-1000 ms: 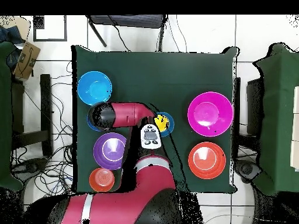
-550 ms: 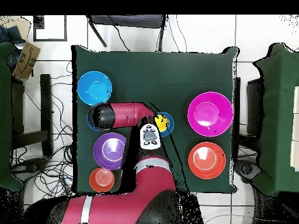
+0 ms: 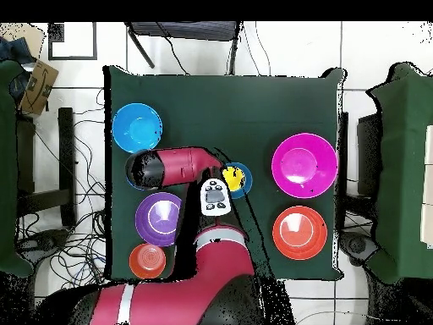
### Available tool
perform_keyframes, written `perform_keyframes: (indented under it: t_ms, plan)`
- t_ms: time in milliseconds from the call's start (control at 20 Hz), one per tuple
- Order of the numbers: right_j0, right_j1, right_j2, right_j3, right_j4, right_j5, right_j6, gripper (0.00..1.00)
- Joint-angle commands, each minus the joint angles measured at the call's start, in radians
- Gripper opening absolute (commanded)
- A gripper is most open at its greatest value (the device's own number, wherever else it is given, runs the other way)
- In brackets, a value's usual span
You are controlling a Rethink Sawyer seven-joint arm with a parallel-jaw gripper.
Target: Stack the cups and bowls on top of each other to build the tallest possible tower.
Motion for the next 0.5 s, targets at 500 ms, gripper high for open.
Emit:
perform_keyframes:
  t_ms: [500]
  plan:
    - [-0.03,0.041,0.194,0.02,-0.076,0.025,-0.123,1.0]
